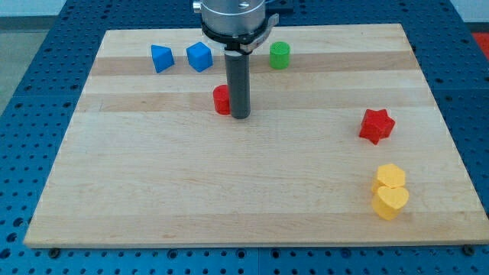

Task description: Place the red circle diagonally to the blue triangle

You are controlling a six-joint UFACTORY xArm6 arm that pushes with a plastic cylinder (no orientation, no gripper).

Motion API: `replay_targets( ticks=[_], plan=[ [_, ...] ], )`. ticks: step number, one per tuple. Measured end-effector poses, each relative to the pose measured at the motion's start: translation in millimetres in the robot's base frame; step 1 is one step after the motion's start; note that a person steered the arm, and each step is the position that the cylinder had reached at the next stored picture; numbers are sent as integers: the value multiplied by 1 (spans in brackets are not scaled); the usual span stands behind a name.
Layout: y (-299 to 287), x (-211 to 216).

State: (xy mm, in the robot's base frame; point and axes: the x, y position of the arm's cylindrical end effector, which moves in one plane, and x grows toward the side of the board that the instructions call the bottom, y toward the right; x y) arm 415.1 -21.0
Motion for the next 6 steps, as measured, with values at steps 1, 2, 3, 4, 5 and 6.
replay_targets(
  ticks=[1,2,3,4,5,6],
  plan=[
    [14,-9],
    [14,-20],
    [14,-25],
    [5,-25],
    [-32,-25],
    [-54,-25]
  ],
)
